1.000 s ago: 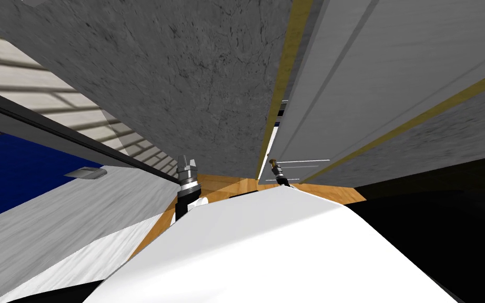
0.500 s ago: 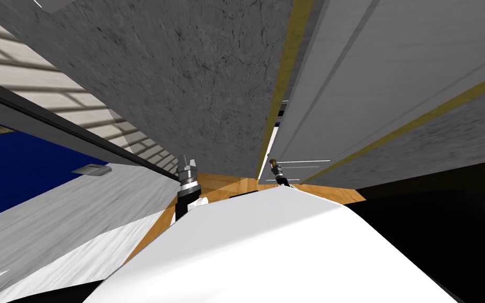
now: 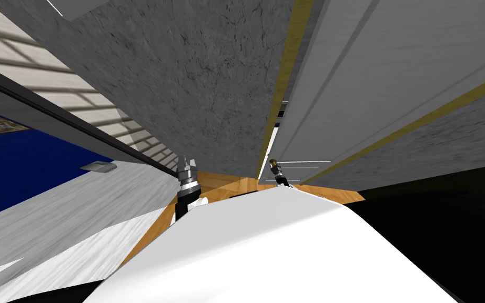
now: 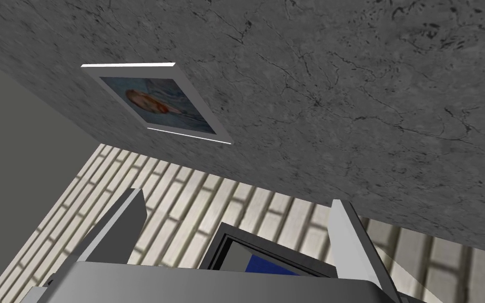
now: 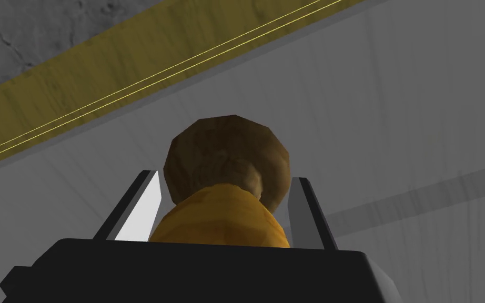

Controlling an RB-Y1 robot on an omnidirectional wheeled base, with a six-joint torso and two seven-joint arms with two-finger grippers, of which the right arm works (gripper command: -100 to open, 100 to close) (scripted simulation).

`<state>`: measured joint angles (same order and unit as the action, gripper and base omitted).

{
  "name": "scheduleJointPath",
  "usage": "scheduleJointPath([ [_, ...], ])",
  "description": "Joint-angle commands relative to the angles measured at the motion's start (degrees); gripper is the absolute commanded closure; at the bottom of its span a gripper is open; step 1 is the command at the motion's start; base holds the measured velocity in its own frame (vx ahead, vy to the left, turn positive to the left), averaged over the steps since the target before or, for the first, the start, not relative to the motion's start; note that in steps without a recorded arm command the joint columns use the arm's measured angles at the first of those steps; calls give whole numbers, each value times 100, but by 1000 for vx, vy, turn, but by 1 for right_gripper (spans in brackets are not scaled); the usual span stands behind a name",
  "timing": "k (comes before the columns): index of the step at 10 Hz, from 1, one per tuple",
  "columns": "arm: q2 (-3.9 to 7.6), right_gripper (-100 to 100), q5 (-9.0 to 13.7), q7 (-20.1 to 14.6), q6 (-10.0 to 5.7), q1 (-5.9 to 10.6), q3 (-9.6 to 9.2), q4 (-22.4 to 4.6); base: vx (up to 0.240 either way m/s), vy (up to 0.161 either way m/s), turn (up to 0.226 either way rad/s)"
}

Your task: Pull the door open

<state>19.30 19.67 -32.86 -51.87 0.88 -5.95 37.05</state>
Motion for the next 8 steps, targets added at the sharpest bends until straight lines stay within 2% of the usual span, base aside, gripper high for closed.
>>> scheduleJointPath([
  [1,-13,100,72,-286,8,23,-32,-4,-43,-18,71],
  [3,-15,100,119,-581,17,40,-50,-13,-29,-13,37],
  [4,-15,100,119,-624,17,40,-50,-13,-24,-7,20],
  [8,-20,100,253,-1276,42,87,-103,-38,-38,-14,42],
])
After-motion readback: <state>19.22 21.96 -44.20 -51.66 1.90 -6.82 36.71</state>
